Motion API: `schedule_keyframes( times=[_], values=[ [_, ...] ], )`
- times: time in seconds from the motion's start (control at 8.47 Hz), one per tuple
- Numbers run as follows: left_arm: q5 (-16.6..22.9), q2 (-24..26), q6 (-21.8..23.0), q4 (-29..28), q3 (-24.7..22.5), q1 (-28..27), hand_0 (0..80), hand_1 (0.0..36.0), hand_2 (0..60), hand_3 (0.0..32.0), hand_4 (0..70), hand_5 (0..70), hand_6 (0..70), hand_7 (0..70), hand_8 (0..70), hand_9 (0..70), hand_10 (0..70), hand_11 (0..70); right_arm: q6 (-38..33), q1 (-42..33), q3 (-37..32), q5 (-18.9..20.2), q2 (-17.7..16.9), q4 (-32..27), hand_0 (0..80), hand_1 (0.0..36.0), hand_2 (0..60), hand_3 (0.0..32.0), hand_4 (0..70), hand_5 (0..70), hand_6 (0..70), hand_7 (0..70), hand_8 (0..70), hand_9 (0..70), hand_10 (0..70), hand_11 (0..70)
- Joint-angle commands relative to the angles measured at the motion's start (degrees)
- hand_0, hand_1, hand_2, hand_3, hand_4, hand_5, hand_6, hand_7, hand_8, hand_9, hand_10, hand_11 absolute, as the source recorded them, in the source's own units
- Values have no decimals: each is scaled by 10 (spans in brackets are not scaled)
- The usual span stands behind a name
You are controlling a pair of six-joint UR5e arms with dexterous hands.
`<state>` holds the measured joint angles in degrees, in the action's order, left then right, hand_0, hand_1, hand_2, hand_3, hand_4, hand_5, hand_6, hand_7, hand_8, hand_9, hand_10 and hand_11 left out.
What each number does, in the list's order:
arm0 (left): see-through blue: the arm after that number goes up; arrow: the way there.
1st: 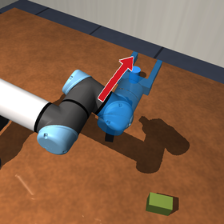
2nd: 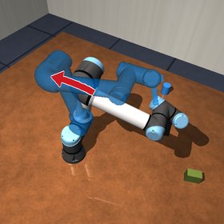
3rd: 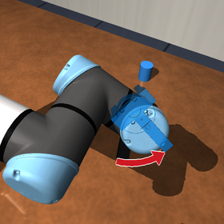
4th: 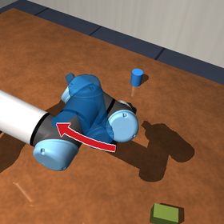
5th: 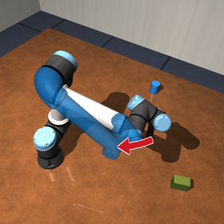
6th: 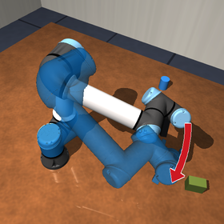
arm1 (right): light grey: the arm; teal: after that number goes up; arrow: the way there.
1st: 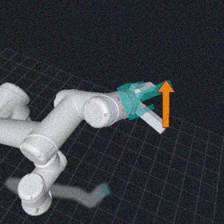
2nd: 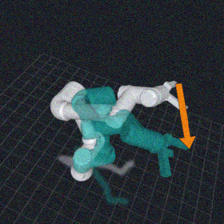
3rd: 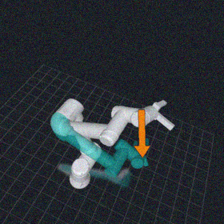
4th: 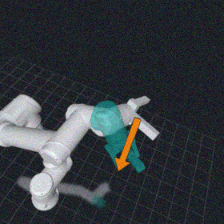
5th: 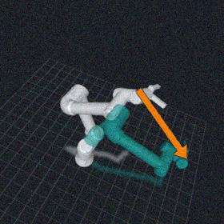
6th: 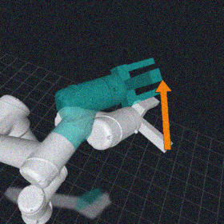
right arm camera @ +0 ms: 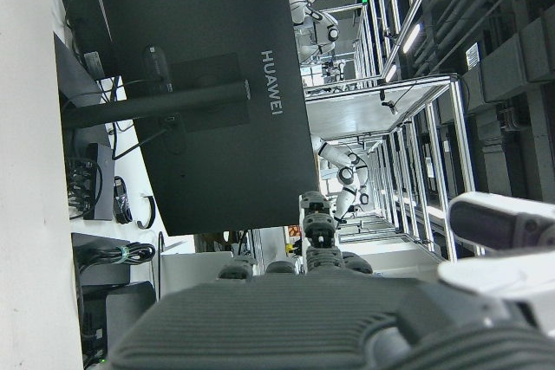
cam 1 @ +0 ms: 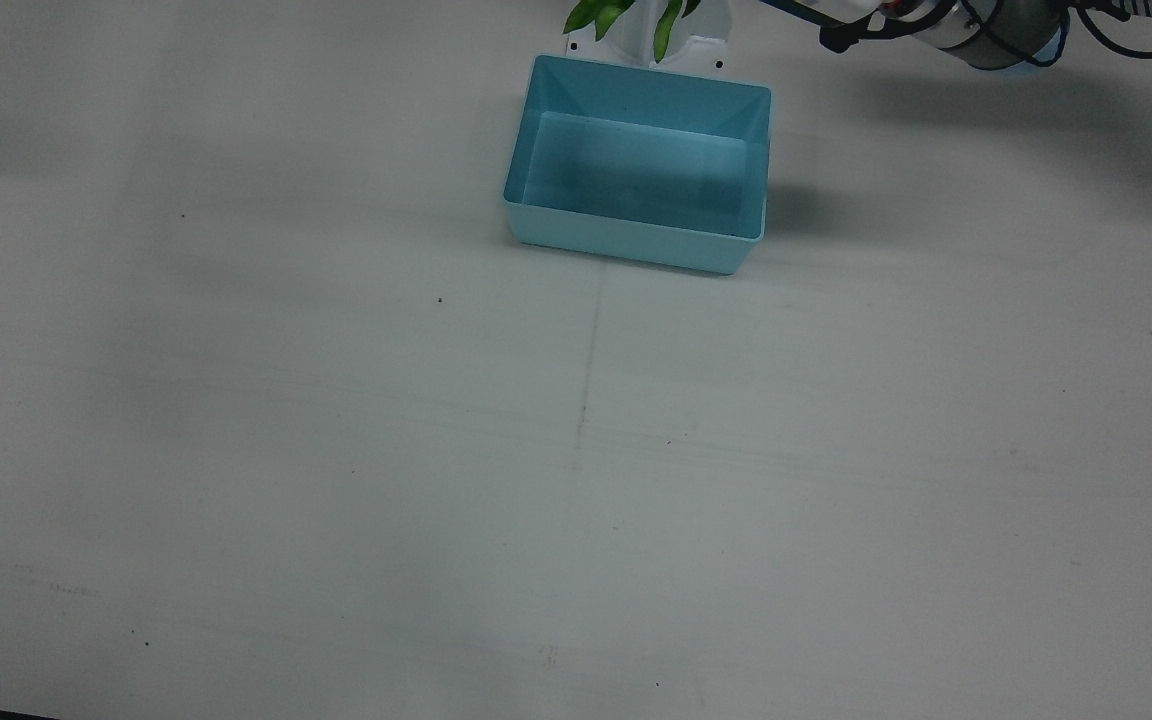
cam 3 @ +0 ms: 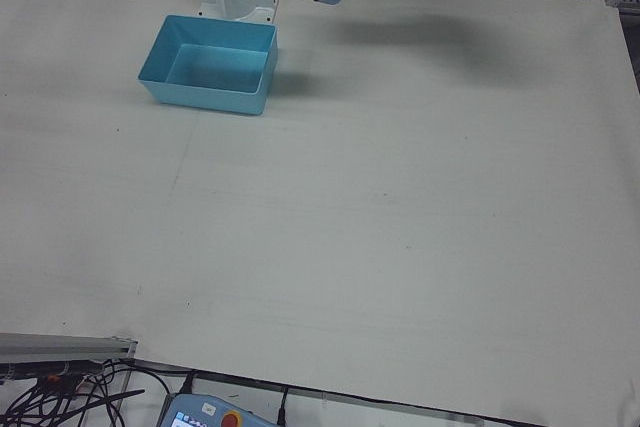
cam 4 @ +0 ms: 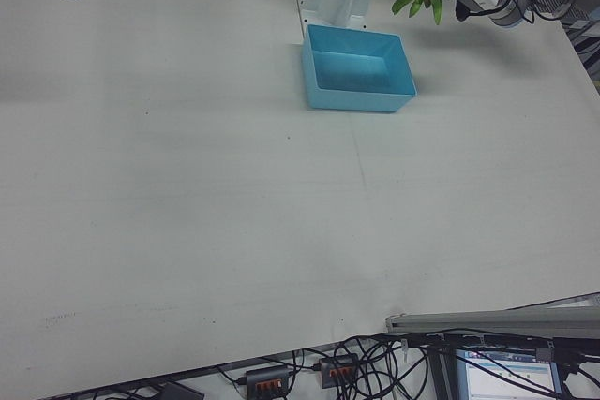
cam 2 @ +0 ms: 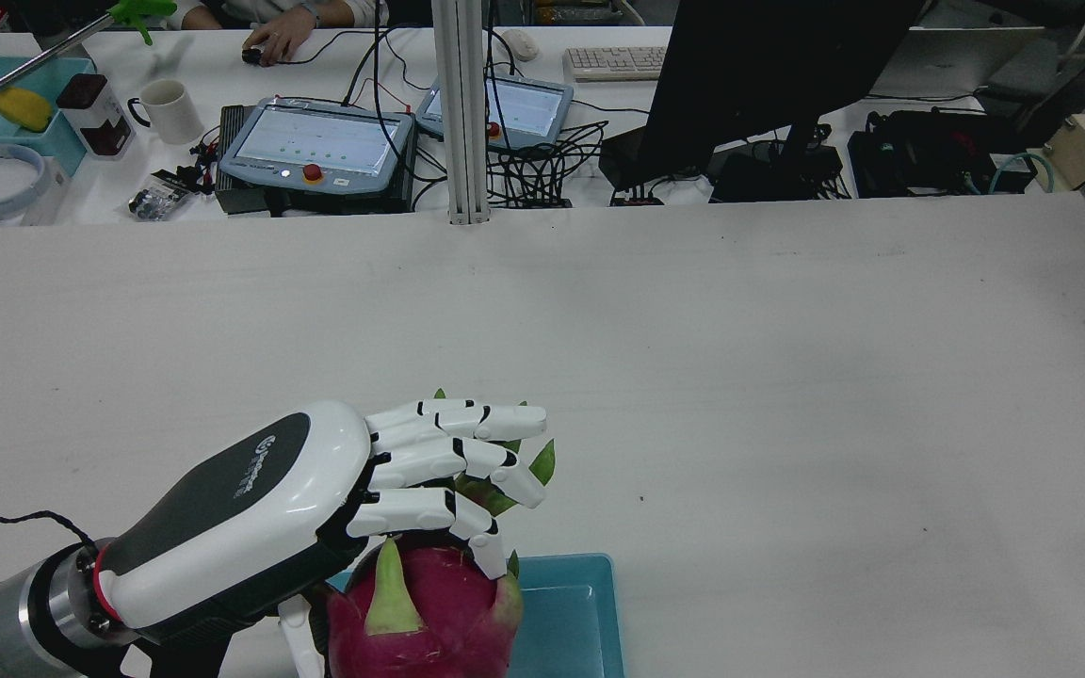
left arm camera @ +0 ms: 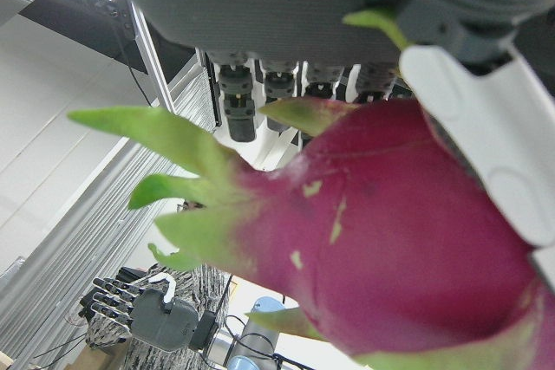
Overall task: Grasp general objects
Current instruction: 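Lower the dragon fruit into the tray and open the left hand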
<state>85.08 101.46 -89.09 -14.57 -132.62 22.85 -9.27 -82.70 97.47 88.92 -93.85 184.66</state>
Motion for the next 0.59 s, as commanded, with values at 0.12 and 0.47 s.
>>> schedule_keyframes(
  times=[0.12,0.47],
  values=[
    [3,-6,0,-17,1,0,493,128,0,122,0,0,0,0,10,0,2,12,0,0,0,-1,0,0,0,0,0,0,0,0,0,0,0,0,0,0],
    [3,-6,-6,-17,0,0,474,79,0,174,0,0,0,0,26,0,0,0,0,0,0,-1,0,0,0,0,0,0,0,0,0,0,0,0,0,0]
  ],
)
